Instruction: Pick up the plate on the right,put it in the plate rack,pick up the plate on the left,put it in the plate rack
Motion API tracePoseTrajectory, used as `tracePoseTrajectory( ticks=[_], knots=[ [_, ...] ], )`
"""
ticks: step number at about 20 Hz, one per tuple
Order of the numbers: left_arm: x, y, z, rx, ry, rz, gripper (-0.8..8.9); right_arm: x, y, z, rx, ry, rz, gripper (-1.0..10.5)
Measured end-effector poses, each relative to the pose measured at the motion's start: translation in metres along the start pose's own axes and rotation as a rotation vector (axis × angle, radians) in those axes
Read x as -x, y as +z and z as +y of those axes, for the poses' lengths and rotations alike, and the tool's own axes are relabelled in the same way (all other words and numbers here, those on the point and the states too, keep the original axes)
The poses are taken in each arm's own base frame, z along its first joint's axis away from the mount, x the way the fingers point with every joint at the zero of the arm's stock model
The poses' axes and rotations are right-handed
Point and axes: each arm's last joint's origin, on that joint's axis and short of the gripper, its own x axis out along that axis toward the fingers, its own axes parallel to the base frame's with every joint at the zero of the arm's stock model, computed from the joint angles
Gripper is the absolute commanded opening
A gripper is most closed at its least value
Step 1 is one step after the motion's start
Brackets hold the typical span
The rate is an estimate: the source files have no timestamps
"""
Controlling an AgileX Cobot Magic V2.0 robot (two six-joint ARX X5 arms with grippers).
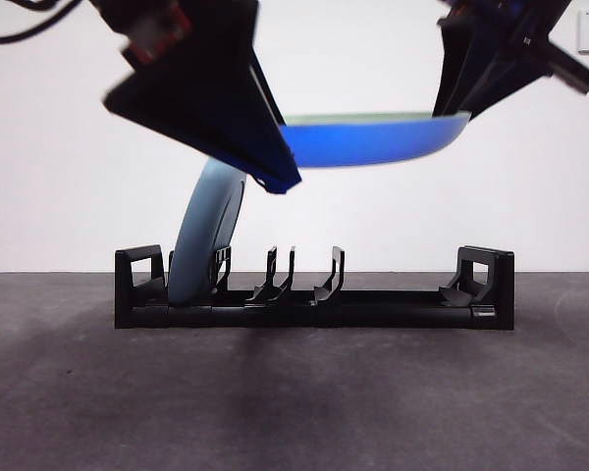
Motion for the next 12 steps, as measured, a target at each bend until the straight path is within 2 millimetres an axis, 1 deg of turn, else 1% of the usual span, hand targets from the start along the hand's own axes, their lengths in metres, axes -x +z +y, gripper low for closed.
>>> tracePoseTrajectory(
  ticks=[1,2,4,8,11,12],
  knots=[
    [-0.002,0.0,0.0,0.0,0.002,0.001,3.6,0.005,-0.002,0.001,0.005,0.003,-0.006,-0.1],
    [-0.003,0.001,0.0,-0.001,0.002,0.002,2.85,0.008,-0.003,0.002,0.007,0.005,-0.011,-0.1],
    [-0.004,0.001,0.0,0.001,0.005,-0.002,-0.03,0.013,-0.005,0.003,0.013,0.001,-0.016,-0.1],
    [-0.004,0.002,0.001,0.005,0.015,-0.015,-0.07,0.019,-0.009,0.004,0.026,-0.003,-0.014,-0.1],
    [-0.003,0.004,-0.002,-0.039,0.002,-0.028,-0.07,0.02,-0.008,0.004,0.027,-0.008,-0.019,-0.1],
    [-0.003,0.005,-0.002,-0.046,0.001,-0.032,-0.07,0.02,-0.009,0.004,0.026,-0.008,-0.018,0.1]
  ],
)
